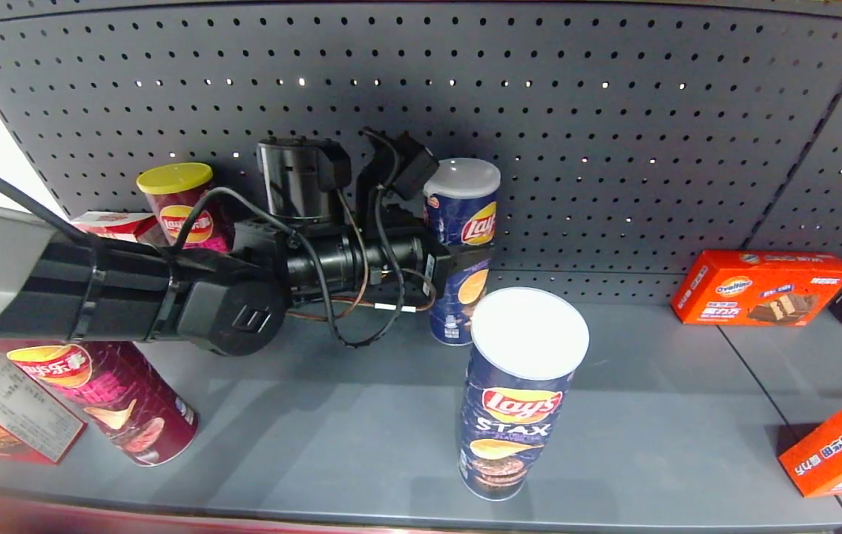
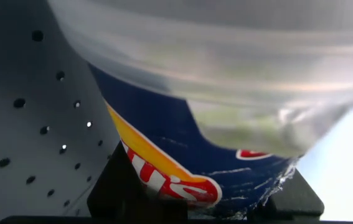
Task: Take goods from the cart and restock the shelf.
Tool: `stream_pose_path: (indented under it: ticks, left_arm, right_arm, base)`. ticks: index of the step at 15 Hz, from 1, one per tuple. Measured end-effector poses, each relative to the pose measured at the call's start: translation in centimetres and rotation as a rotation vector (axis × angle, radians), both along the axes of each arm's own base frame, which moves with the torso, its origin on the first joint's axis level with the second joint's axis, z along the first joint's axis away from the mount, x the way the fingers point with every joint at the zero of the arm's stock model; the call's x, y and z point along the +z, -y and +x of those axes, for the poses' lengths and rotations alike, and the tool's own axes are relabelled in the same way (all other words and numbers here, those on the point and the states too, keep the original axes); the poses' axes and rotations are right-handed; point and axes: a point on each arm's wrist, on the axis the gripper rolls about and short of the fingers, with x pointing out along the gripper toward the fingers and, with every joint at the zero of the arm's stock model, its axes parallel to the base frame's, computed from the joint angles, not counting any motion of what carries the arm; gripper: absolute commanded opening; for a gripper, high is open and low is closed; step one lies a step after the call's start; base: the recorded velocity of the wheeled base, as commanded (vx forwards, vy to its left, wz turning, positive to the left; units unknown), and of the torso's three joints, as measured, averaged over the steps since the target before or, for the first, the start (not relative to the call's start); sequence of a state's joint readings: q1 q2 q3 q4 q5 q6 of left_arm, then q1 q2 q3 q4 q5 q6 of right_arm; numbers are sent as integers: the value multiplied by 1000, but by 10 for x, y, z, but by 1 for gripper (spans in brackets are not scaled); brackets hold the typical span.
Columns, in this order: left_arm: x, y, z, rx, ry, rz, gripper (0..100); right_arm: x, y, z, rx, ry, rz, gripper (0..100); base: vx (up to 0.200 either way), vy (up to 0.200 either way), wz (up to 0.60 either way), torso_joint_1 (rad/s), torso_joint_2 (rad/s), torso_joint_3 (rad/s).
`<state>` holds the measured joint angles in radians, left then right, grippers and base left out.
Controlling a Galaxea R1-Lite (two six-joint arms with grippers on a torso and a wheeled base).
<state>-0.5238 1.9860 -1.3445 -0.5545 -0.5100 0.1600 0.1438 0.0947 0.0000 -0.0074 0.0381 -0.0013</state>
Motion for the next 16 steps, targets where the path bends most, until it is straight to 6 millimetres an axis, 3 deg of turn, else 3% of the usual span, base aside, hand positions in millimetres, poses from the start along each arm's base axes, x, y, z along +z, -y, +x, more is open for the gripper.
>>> stream_pose_path:
  ticks: [15,16]
  left_arm:
    - [-22,-1,11,7,8,56,0]
    - [-24,-1,10,5,12,64,100]
  right_arm:
    - [0,0,0,0,-1,0,100]
    - [0,0,0,0,-1,0,100]
  base:
    - [0,0,0,0,0,0]
    - [0,0,0,0,0,0]
